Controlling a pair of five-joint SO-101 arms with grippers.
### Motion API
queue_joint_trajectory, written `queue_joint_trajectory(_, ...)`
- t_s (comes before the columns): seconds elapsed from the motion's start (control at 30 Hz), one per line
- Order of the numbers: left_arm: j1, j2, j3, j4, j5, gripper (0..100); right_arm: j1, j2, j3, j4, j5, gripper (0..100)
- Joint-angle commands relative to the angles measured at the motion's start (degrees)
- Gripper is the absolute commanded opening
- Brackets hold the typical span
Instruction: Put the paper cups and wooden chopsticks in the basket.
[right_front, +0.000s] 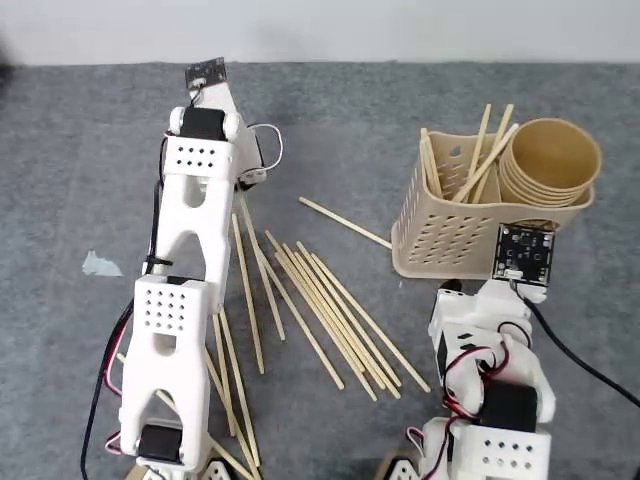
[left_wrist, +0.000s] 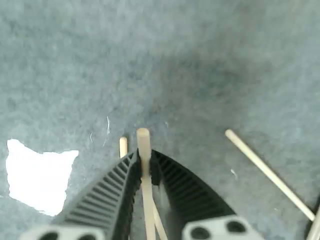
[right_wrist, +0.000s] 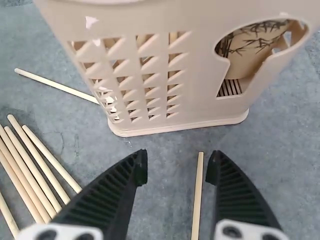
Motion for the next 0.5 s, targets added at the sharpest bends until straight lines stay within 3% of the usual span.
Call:
queue_joint_trajectory(0.0,1.6,-9.2,-3.1,1.3,0.3,1,0.6,-1.1,-0.6,0.2,-0.4,20.4)
queue_joint_trajectory(0.23,6.7,-24.0,-3.2,-0.5,0.0,1,0.2,-1.1,-0.8,0.3,-0.4,20.4)
queue_joint_trajectory(0.47,10.2,-33.7,-3.2,-11.9,0.3,1,-4.1,-1.9,-0.8,1.8,-0.4,20.4)
